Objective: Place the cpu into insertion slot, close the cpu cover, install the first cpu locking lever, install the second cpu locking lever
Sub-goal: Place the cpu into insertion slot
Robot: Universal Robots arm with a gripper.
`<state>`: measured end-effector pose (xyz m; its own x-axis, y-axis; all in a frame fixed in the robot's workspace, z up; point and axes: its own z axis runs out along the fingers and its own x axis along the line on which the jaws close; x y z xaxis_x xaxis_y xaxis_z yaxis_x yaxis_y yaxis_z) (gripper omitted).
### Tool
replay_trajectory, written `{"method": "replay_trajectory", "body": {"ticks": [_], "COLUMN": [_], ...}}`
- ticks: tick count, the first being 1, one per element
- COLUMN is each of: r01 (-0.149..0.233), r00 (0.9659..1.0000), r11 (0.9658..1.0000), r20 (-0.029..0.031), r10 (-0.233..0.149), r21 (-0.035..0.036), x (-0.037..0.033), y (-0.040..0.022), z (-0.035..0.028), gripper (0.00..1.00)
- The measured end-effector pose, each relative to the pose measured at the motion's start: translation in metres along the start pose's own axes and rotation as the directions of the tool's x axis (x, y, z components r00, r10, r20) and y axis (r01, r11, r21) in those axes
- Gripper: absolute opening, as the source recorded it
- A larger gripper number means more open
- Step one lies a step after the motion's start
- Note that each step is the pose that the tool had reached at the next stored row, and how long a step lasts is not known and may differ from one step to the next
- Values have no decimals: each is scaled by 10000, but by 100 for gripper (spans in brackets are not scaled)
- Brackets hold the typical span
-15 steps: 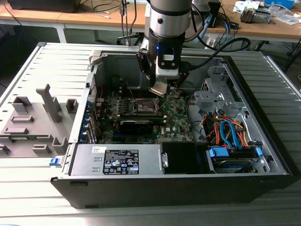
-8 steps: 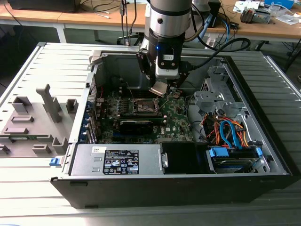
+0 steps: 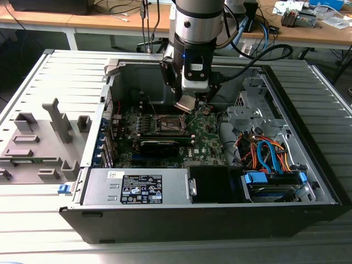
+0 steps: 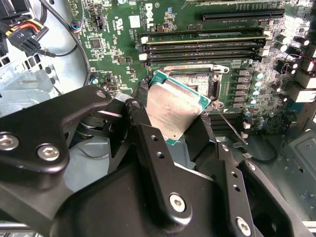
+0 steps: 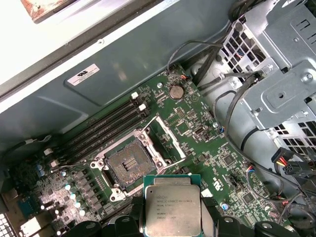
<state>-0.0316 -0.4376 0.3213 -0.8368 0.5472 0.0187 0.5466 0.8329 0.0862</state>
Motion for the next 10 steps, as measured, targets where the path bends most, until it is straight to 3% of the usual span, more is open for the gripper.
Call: {"method": "replay_trajectory", "body": {"ticks": [10], "r01": [-71], "r00": [10000], "r11": [10000], "r20": [6], "r10": [71], "r21": [-1], "x": [0], "y": [0], "z": [0], "gripper": [55]}}
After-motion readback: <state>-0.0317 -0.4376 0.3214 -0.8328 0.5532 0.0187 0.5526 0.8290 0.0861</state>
